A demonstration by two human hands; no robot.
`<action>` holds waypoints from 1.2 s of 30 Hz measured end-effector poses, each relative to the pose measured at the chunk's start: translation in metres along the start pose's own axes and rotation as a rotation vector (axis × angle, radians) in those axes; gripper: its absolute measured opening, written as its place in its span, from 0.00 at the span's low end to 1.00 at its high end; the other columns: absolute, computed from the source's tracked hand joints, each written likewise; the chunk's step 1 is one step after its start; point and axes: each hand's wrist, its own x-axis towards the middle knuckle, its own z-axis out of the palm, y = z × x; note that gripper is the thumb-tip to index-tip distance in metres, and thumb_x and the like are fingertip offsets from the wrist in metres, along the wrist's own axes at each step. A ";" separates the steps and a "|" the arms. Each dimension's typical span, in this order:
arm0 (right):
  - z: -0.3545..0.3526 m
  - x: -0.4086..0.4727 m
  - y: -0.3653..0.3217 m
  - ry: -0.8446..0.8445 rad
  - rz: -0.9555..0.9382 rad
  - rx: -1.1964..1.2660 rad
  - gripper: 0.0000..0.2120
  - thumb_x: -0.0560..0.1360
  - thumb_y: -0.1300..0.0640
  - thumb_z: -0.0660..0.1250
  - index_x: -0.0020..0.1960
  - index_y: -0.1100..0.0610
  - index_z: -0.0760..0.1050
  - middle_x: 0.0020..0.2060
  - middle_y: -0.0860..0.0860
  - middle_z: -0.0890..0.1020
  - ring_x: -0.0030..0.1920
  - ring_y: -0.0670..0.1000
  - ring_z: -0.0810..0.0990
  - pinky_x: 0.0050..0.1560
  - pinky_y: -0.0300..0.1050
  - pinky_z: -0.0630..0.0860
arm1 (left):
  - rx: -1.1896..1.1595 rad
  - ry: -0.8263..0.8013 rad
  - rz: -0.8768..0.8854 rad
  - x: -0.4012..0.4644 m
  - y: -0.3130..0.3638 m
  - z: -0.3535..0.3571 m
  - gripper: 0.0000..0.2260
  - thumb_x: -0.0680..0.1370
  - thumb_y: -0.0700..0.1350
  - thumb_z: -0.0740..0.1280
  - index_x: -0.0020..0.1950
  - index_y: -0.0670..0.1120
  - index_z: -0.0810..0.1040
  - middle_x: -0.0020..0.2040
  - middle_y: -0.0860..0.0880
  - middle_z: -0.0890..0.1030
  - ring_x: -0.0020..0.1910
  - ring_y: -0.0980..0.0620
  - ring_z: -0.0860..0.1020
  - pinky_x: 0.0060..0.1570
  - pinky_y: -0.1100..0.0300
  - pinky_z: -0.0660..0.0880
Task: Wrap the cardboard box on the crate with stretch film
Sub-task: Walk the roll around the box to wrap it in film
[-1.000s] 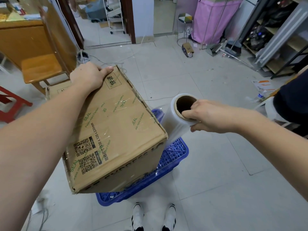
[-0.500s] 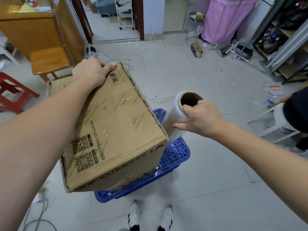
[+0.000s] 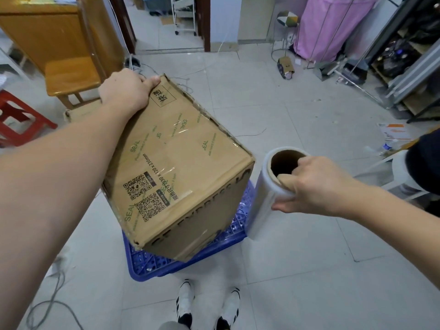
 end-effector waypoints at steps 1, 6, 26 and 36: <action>0.001 -0.004 0.002 -0.004 -0.022 0.007 0.29 0.61 0.37 0.74 0.31 0.53 0.58 0.18 0.50 0.67 0.22 0.55 0.67 0.29 0.41 0.56 | 0.003 0.005 -0.011 0.000 0.001 0.001 0.37 0.74 0.78 0.54 0.49 0.46 0.83 0.45 0.43 0.83 0.44 0.39 0.80 0.46 0.44 0.80; 0.000 -0.016 0.003 -0.013 -0.086 0.034 0.24 0.68 0.36 0.67 0.31 0.54 0.65 0.20 0.49 0.69 0.25 0.54 0.66 0.32 0.41 0.56 | 0.027 0.010 -0.078 -0.007 0.010 0.002 0.38 0.74 0.78 0.55 0.54 0.45 0.82 0.49 0.41 0.83 0.48 0.37 0.82 0.50 0.44 0.80; -0.013 -0.009 -0.042 -0.013 0.503 -0.105 0.31 0.66 0.29 0.65 0.29 0.53 0.55 0.21 0.45 0.56 0.26 0.53 0.61 0.31 0.42 0.59 | -0.155 -0.301 0.252 -0.013 -0.056 -0.034 0.30 0.79 0.71 0.57 0.56 0.47 0.84 0.53 0.44 0.83 0.50 0.41 0.79 0.51 0.47 0.77; -0.025 -0.001 -0.064 -0.194 0.718 -0.157 0.25 0.73 0.31 0.61 0.40 0.53 0.61 0.28 0.47 0.68 0.31 0.54 0.68 0.26 0.45 0.55 | -0.274 -0.545 0.363 -0.011 -0.080 -0.044 0.28 0.78 0.70 0.61 0.64 0.49 0.80 0.57 0.50 0.82 0.53 0.48 0.80 0.50 0.55 0.72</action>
